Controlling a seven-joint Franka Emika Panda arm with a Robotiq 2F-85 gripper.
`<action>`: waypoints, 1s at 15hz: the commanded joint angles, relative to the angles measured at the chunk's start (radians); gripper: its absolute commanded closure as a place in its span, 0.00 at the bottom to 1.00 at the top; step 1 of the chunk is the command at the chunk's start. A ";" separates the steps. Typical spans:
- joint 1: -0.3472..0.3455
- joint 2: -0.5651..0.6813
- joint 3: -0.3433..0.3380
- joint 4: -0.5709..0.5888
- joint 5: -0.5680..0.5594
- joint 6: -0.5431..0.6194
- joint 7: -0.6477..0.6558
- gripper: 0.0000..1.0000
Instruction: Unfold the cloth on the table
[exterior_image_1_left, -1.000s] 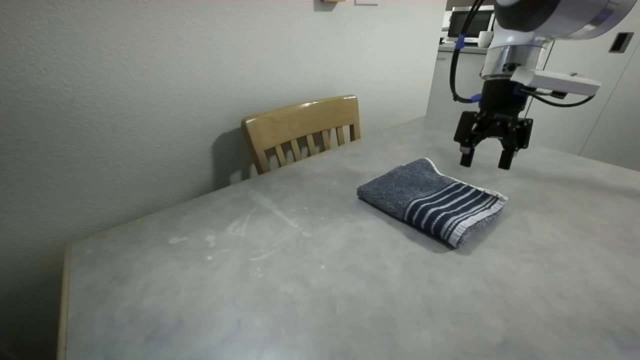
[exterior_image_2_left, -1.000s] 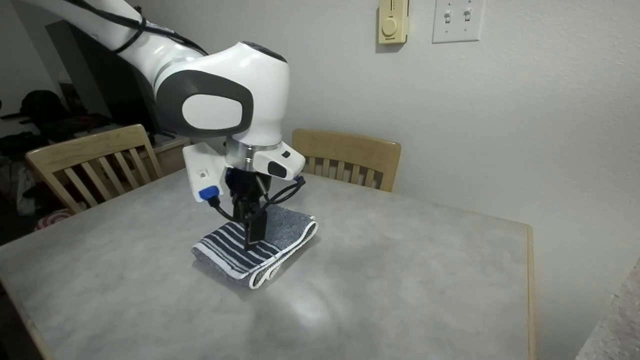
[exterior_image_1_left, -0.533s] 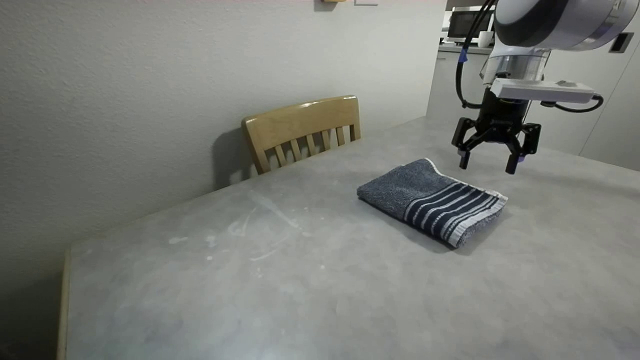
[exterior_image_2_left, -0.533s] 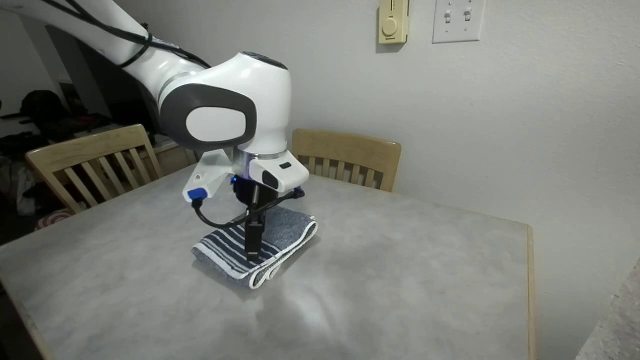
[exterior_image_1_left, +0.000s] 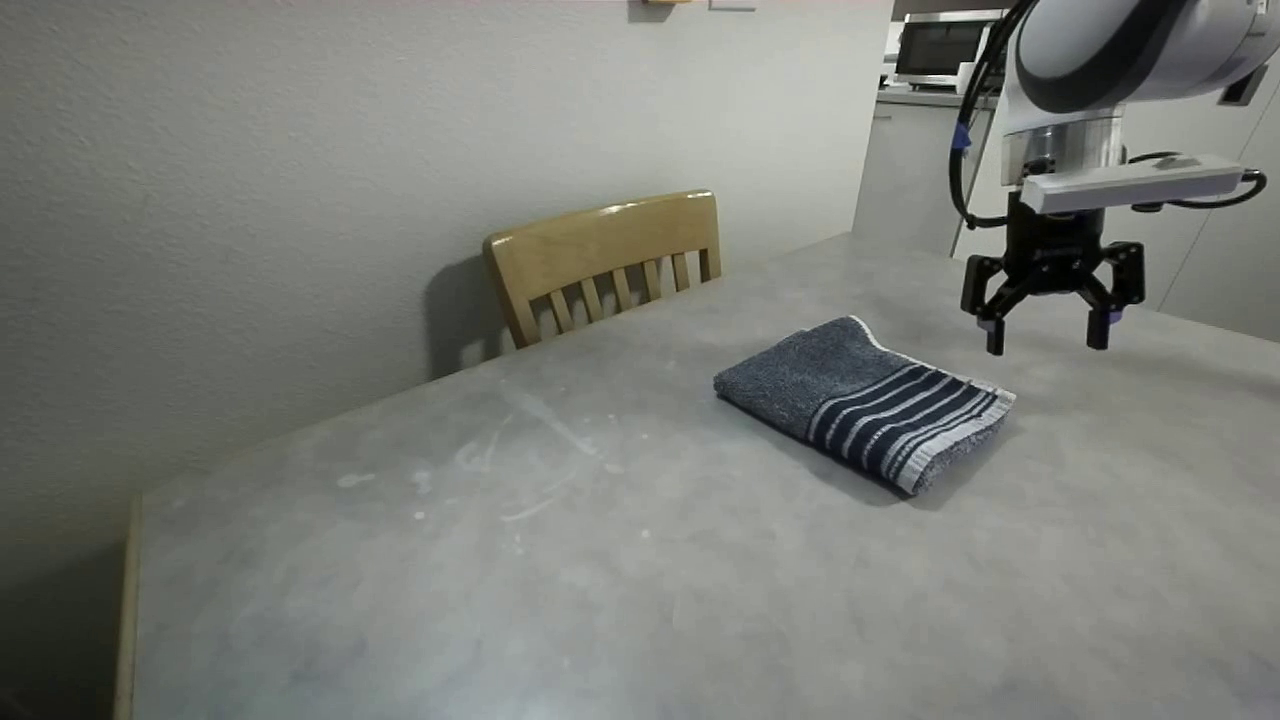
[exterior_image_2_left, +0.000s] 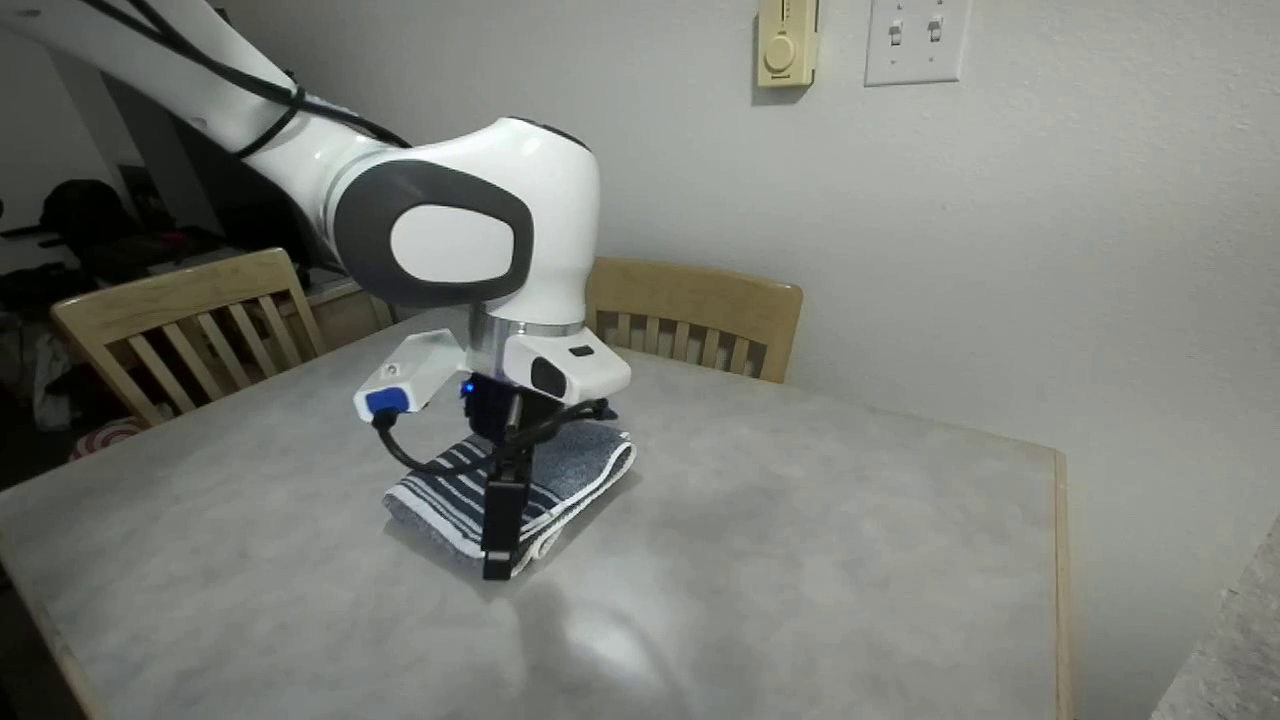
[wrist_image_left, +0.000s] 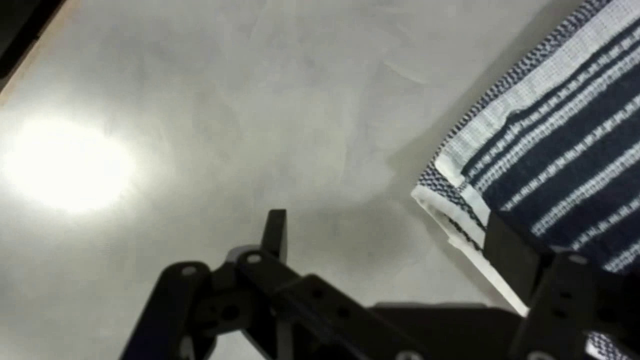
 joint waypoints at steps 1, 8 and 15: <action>-0.064 0.049 0.032 0.065 0.005 -0.036 -0.227 0.00; -0.128 0.119 0.047 0.133 0.017 -0.006 -0.419 0.00; -0.134 0.135 0.079 0.150 -0.017 0.006 -0.551 0.00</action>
